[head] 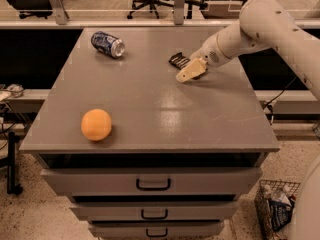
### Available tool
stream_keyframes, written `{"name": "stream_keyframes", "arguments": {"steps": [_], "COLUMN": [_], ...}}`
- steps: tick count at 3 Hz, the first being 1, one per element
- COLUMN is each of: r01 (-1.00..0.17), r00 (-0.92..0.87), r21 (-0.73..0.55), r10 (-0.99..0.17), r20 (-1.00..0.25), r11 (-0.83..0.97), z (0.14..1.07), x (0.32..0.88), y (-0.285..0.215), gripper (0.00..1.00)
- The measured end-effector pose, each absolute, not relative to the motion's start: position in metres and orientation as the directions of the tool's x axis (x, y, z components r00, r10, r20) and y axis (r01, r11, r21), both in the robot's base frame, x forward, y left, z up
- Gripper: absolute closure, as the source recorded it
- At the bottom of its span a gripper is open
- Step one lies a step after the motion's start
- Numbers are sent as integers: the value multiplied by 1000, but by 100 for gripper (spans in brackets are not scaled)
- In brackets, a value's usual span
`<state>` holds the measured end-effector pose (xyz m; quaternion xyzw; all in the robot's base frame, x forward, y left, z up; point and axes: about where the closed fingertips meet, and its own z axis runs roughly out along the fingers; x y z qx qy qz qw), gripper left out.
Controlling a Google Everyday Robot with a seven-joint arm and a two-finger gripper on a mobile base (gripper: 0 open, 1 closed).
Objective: Move rxbar chocolate near orange
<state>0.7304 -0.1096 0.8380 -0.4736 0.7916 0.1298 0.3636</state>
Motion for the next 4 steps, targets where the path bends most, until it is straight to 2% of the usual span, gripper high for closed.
{"name": "stream_keyframes", "arguments": {"steps": [2, 3, 4], "r01": [-862, -876, -905], "r00": [-218, -173, -114], "r21": [-154, -167, -178], "r10": [-627, -618, -624], "r20": [-748, -767, -773], "r11": [483, 453, 385], "z": [872, 894, 916], "x": [726, 719, 699], "y": [-95, -86, -74], "gripper": [87, 100, 100]}}
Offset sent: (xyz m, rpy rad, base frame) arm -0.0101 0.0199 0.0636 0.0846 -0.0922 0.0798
